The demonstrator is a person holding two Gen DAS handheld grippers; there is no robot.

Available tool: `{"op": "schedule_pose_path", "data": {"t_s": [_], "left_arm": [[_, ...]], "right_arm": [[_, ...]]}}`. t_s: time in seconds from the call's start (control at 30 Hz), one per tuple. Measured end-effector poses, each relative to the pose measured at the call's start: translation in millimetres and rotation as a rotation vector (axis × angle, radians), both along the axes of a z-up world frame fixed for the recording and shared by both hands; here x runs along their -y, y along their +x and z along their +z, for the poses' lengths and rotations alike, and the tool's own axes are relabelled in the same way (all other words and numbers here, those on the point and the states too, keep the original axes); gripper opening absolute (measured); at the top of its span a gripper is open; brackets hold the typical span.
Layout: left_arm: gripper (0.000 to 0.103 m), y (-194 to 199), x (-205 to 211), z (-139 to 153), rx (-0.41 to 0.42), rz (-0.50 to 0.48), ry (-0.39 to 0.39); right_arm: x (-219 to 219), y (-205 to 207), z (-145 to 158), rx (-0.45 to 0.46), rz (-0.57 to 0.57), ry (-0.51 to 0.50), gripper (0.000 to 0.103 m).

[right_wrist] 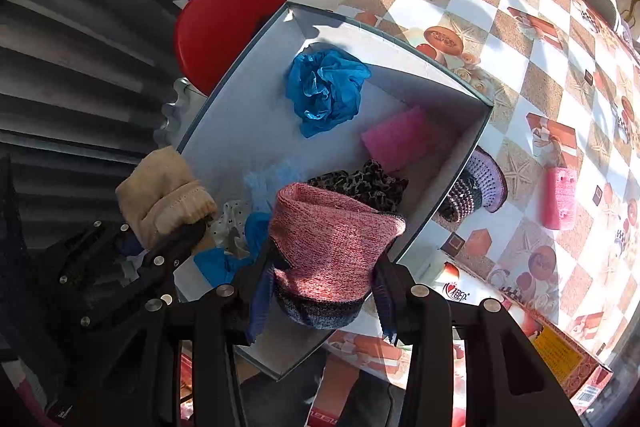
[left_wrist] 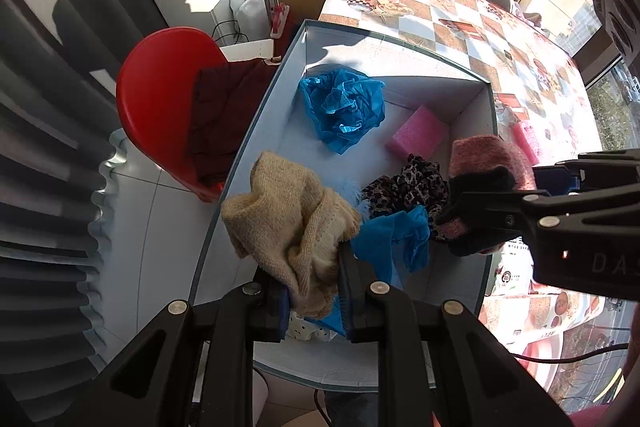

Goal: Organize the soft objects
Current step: 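Hold the towel and sock above the box contents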

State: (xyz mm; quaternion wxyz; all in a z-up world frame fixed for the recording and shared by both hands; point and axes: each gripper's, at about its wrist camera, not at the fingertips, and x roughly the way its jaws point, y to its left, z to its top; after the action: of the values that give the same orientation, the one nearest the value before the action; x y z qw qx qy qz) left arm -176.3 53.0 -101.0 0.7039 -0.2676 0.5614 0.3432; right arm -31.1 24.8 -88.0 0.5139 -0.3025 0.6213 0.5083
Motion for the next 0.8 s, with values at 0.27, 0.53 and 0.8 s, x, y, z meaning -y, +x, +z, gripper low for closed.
{"op": "schedule_pose_path", "data": {"t_s": [0.27, 0.53, 0.8], "left_arm": [[0.021, -6, 9, -17, -0.046, 0.0, -0.035], [0.021, -6, 19, -28, -0.054, -0.011, -0.07], [0.021, -1, 12, -20, -0.04, -0.013, -0.052]], "right_arm": [[-1, -21, -55, 0.003, 0.068, -0.116, 0.046], [8, -33, -48, 0.053, 0.156, -0.114, 0.046], [0, -8, -23, 0.023, 0.064, -0.042, 0.046]]}}
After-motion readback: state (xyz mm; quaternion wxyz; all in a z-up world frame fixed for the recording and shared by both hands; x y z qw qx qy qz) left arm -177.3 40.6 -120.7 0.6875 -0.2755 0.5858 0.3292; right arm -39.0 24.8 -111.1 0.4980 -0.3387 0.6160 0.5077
